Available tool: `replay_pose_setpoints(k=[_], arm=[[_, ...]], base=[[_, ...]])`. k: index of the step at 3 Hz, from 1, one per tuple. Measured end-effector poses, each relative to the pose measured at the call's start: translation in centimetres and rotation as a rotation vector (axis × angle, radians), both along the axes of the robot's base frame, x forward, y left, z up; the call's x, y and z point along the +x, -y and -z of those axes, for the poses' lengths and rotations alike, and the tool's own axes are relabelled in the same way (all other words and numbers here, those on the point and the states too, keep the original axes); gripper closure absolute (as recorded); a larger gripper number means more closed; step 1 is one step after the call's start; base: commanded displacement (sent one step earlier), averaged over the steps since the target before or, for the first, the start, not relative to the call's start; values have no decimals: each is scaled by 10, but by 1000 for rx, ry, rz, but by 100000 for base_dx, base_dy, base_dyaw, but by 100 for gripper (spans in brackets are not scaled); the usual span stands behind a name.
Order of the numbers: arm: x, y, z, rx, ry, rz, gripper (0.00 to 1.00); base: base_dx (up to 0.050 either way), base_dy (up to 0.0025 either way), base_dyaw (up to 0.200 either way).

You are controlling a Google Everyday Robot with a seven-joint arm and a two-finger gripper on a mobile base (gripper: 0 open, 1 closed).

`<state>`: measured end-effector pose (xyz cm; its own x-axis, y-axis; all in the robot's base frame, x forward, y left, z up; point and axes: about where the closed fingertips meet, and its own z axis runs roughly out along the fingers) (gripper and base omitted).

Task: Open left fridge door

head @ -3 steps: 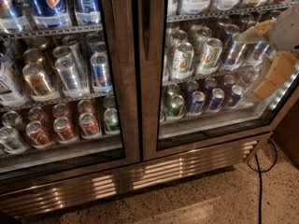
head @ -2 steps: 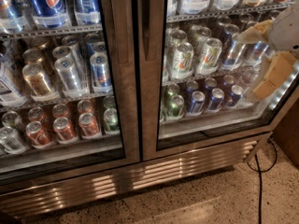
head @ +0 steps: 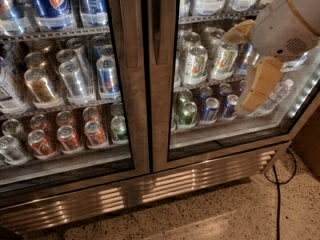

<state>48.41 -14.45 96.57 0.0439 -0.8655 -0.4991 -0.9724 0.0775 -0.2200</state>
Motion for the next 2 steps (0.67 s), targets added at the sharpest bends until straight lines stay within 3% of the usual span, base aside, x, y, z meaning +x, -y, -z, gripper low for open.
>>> replay_pose_setpoints(k=[2], arm=[[-18,-50,2,-80,37,-129,0]], base=[[0,0,0]])
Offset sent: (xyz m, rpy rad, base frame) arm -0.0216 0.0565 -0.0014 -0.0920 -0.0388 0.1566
